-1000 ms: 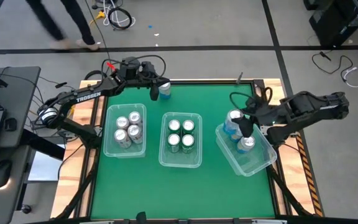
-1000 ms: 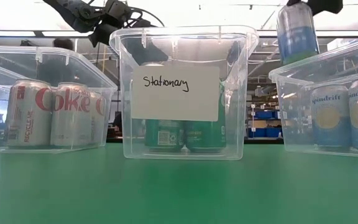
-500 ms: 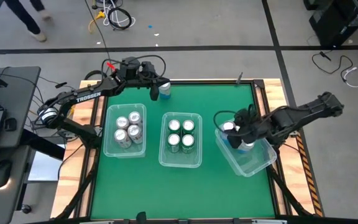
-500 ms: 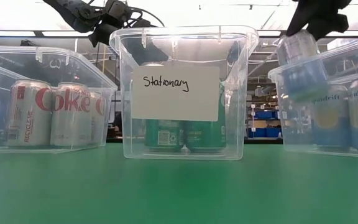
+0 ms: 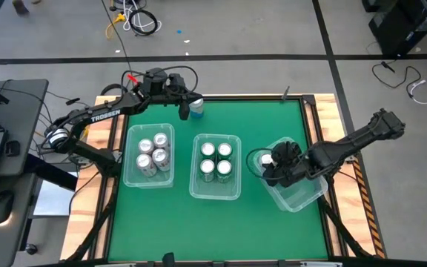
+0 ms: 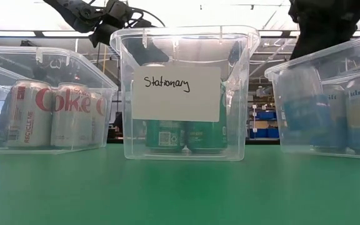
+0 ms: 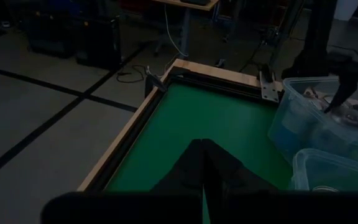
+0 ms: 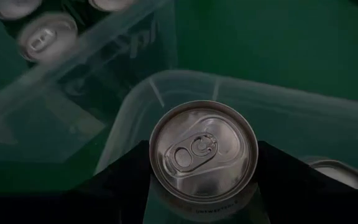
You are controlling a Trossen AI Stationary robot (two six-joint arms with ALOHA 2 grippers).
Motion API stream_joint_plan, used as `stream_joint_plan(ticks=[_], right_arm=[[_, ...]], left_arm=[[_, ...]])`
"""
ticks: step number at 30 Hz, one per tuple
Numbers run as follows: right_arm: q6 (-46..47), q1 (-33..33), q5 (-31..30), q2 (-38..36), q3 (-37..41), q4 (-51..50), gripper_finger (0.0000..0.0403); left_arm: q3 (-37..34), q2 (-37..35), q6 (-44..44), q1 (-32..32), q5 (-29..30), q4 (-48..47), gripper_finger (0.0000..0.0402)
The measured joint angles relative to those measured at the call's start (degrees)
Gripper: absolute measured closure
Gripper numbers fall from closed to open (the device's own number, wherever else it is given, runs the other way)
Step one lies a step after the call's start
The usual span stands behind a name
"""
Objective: Sort soda cans
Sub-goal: Put the blue soda can into the button right bin
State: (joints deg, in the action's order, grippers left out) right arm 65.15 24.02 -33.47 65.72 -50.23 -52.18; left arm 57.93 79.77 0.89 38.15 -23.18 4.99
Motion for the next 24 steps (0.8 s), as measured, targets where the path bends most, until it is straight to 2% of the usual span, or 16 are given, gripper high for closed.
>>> stream_joint_plan(ticks=[12,18,24], right_arm=[[0.08,0.38,-0.46,5.14,3.11,3.58,0.0158],[0.39,0.04,1.60,4.14,2.92,3.04,0.0120],[-0.74,-0.84,4.27,2.49,-0.65,-1.54,0.0080]], left_arm=[[0.00,0.00,-0.02,-0.02,0.00,-0.13,0.0401],[0.00,0.00,-0.04,-0.02,0.00,-0.20,0.0401],[0.00,0.00,-0.06,-0.02,0.00,-0.20,0.0401]])
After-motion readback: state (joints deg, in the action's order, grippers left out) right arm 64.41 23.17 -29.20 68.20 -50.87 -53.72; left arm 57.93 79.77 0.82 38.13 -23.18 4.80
